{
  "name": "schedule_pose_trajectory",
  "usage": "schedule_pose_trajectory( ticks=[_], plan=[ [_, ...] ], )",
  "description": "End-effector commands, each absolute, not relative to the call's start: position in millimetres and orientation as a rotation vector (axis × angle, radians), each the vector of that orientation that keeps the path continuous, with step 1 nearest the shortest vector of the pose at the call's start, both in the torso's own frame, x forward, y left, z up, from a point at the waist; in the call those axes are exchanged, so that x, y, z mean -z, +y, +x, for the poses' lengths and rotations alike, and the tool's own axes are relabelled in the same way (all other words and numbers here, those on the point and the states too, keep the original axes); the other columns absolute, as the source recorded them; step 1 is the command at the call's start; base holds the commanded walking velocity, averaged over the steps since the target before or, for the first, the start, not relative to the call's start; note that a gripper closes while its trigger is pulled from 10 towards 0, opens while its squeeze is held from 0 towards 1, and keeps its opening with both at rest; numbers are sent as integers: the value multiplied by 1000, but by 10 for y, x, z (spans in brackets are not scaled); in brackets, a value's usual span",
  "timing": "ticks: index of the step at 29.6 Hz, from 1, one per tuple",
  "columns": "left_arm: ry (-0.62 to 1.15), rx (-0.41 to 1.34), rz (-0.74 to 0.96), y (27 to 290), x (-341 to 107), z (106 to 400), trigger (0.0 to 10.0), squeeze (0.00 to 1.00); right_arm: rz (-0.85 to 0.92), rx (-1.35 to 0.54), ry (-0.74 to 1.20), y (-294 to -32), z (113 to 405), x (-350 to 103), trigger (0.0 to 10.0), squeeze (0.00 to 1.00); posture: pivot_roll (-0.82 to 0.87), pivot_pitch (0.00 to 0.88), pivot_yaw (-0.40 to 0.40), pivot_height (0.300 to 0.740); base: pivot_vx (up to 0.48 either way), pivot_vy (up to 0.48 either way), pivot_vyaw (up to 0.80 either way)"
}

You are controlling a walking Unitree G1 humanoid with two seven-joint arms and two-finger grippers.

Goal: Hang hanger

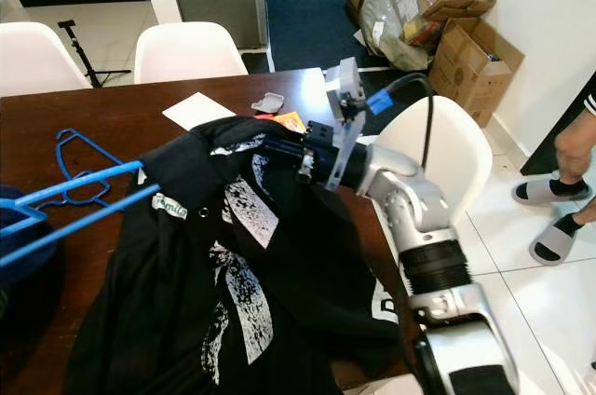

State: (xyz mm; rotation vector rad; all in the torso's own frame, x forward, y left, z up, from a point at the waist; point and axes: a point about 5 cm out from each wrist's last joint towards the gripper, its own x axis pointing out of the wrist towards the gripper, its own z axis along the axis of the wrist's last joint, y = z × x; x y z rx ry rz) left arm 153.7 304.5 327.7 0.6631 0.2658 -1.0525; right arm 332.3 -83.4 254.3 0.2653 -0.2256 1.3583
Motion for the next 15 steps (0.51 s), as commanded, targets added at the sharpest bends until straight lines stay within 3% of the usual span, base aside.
schedule_pose_trajectory(
  ticks=[1, 5, 10, 15],
  plan=[
    [381, 1054, 696, 3076, -3223, 1537, 0, 0, 446, -1310, -360, -1077, 3350, -2785, 0, 0, 151, 118, -14, 740, 0, 0, 0],
    [500, 964, 781, 3219, -3106, 1605, 0, 0, 585, -1372, -437, -1161, 3303, -2899, 0, 0, 151, 122, -9, 740, 0, 0, 0],
    [591, 869, 809, 3385, -2998, 1662, 0, 0, 473, -1393, -397, -1107, 3271, -2808, 0, 0, 146, 121, -1, 740, 0, 0, 0],
    [592, 866, 779, 3391, -2973, 1707, 0, 0, 477, -1391, -376, -1065, 3257, -2788, 0, 0, 147, 123, 4, 740, 0, 0, 0]
  ],
)
